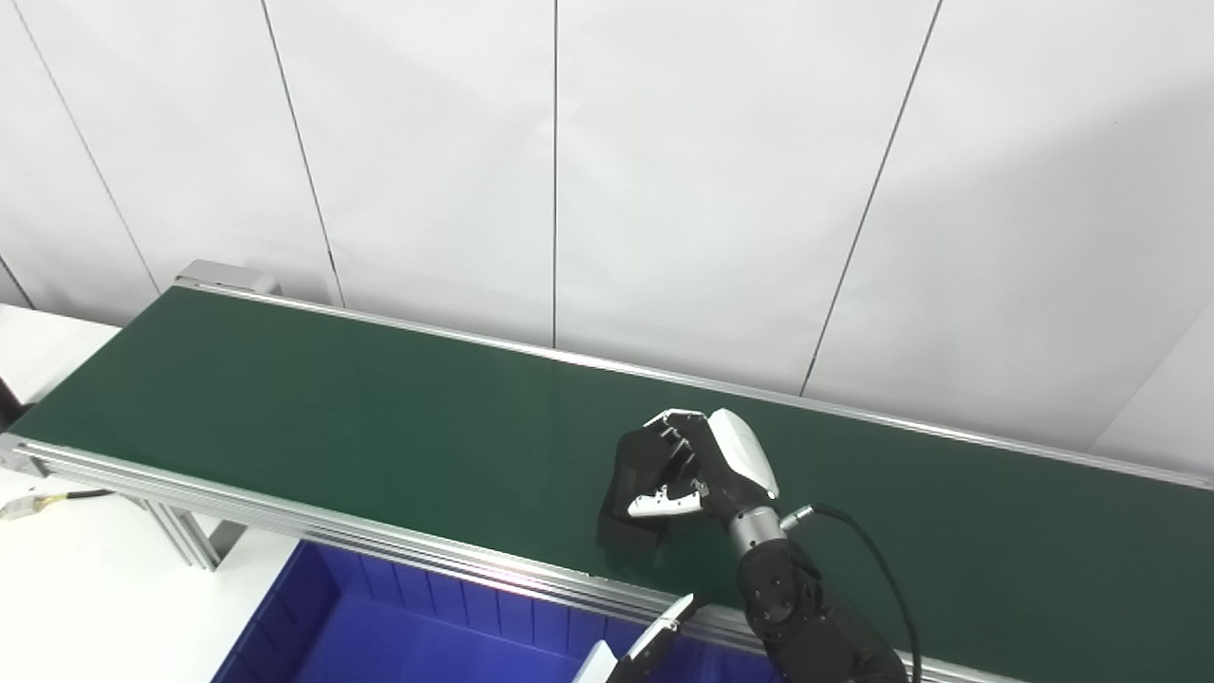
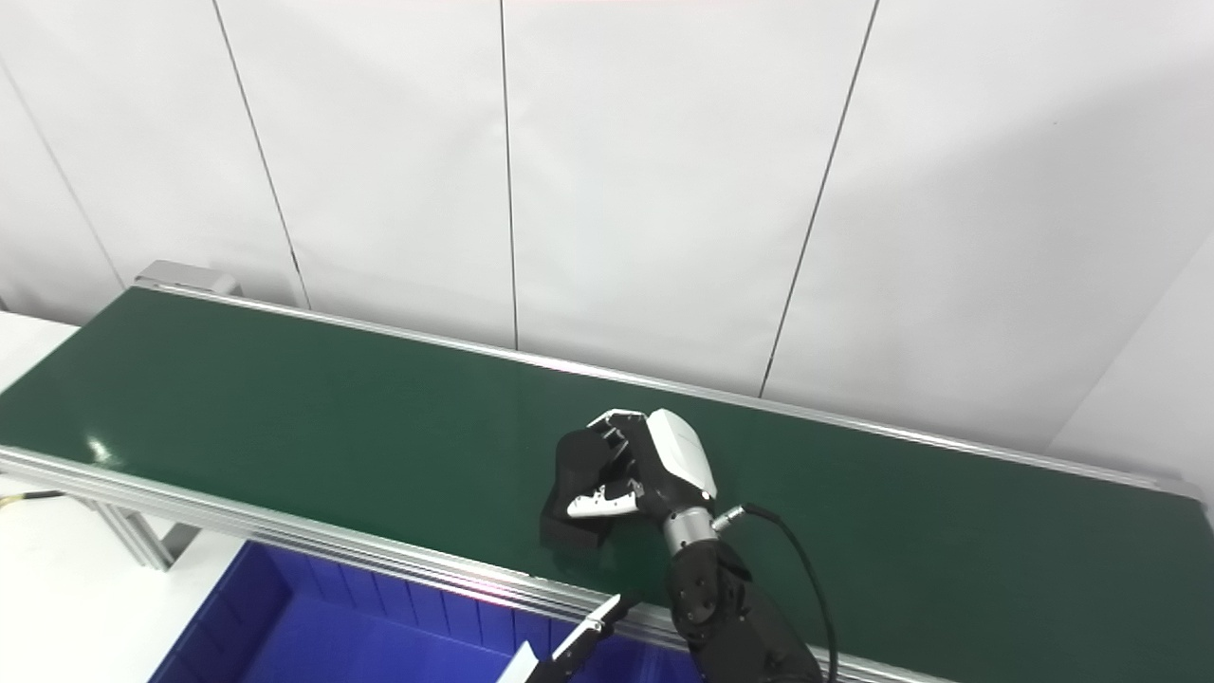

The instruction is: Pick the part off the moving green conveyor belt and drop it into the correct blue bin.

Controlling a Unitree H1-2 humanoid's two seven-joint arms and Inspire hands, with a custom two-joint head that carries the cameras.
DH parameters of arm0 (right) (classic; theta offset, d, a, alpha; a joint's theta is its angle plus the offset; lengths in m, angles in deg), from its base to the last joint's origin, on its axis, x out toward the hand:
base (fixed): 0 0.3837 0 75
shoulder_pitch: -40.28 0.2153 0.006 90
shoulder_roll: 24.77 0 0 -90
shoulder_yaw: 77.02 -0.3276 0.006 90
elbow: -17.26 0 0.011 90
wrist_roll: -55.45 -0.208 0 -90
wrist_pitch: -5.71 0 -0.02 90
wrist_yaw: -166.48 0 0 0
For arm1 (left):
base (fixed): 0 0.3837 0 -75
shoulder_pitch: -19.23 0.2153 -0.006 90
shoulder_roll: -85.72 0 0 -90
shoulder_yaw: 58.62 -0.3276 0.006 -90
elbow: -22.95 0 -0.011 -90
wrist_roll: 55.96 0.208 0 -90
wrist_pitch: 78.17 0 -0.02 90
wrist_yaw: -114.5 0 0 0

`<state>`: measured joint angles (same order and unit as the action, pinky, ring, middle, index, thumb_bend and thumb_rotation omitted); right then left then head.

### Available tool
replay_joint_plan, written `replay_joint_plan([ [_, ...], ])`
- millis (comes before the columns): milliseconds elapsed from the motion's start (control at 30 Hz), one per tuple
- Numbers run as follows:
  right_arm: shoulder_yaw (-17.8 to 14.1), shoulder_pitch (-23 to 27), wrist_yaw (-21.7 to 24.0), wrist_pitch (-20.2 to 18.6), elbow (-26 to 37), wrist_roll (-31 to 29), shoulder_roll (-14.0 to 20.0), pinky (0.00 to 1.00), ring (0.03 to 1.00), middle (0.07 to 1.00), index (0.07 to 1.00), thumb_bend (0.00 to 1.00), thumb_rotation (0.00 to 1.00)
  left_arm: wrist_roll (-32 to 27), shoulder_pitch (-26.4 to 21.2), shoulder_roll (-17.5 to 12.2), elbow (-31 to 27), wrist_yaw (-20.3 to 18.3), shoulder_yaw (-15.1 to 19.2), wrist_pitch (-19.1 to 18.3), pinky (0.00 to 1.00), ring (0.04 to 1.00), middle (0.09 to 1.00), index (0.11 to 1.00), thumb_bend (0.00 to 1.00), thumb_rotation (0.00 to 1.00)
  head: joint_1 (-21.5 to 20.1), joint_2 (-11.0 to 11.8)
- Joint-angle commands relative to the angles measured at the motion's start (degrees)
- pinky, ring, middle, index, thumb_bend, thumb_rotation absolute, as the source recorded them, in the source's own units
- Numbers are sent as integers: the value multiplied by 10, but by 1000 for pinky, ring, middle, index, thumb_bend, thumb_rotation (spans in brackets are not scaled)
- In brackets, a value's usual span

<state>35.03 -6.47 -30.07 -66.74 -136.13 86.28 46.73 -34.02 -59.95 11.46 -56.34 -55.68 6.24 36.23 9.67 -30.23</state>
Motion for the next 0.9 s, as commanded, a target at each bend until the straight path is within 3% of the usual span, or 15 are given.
replay_joint_plan([
  [0,3,19,2,-12,13,1,0,308,364,486,556,507,0,-1,17,43,-13,-1,-20,18,945,966,968,945,835,991,0,0],
  [367,12,18,5,1,35,3,8,296,366,472,549,510,0,-12,13,38,-8,-5,-17,21,946,978,974,948,833,986,-12,1],
  [500,14,8,9,10,73,4,17,285,365,473,548,510,0,-15,11,40,-6,-6,-16,19,939,985,978,951,866,986,-16,1],
  [633,6,-17,30,-6,168,1,36,295,370,455,540,512,0,-11,12,41,-8,-5,-15,12,918,991,976,953,902,998,-31,-4],
  [867,-32,-71,66,-34,313,-31,49,295,369,451,542,511,0,-26,4,36,-2,-10,-8,18,969,981,966,965,917,1000,-66,-6],
])
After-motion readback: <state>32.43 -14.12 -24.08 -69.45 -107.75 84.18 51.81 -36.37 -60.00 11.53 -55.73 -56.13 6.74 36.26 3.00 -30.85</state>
